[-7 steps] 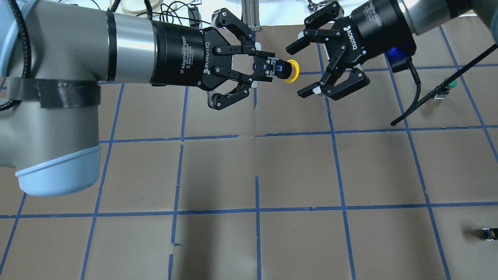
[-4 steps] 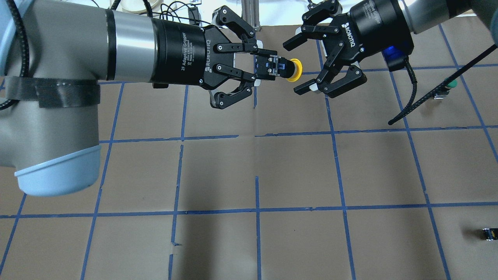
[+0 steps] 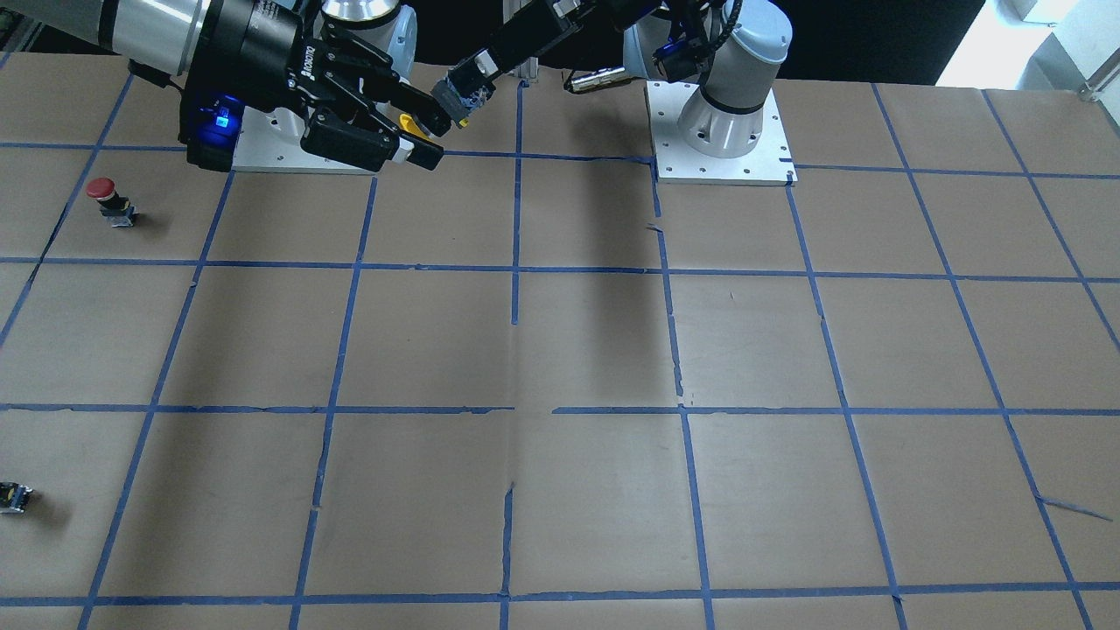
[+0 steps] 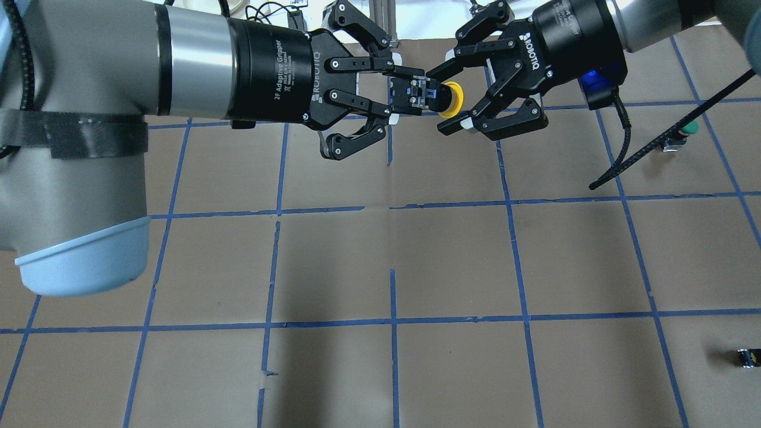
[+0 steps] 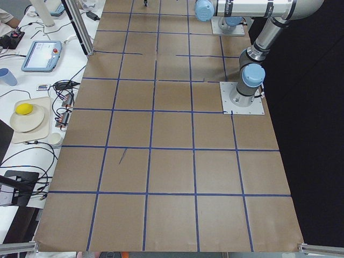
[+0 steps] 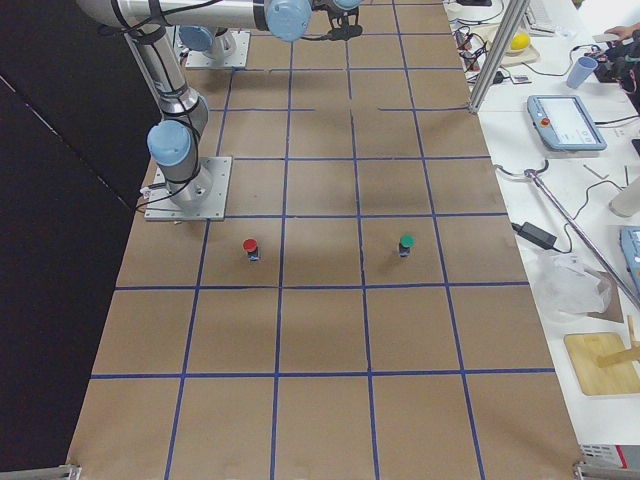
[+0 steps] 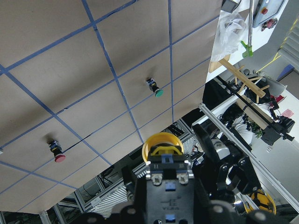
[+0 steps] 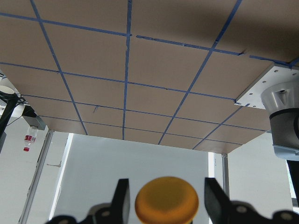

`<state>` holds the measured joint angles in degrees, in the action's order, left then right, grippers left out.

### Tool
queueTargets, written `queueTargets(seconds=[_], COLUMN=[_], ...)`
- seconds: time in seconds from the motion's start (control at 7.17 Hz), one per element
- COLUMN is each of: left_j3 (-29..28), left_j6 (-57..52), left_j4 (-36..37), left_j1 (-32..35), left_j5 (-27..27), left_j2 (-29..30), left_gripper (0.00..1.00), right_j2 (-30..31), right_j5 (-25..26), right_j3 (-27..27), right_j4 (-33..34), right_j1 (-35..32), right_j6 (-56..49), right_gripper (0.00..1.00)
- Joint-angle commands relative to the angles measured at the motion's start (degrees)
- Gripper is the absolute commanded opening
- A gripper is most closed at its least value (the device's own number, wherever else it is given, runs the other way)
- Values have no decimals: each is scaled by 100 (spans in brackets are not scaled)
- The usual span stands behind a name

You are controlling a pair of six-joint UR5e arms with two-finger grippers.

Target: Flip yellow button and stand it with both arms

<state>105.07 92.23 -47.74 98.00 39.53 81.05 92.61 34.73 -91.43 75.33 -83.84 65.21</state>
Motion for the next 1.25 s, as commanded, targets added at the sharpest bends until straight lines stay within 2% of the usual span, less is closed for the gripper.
queueTargets(seconds=[0.0,0.14,0.28,0.42,0.84,0.98,1.12], left_j3=[-48,-48,-48,-48,-57,-57,-57], left_j6=[75,75,75,75,75,75,84], left_j4=[-16,-16,-16,-16,-7,-16,-16], left_j1=[0,9,0,9,9,9,9], left_j5=[2,2,-7,-7,-7,-24,-24], left_j2=[16,25,25,34,34,34,25], left_gripper=[2,3,12,9,9,15,25], right_j2=[2,11,11,11,2,2,2], right_j5=[-37,-46,-72,-176,-169,-160,-160], right_j3=[-15,-6,-6,-6,3,3,3], right_j4=[-1,-1,-1,-10,-10,-10,-10], right_j1=[25,25,25,25,34,34,34], right_j6=[-9,-9,-9,0,0,0,0], right_gripper=[21,18,15,10,8,8,7])
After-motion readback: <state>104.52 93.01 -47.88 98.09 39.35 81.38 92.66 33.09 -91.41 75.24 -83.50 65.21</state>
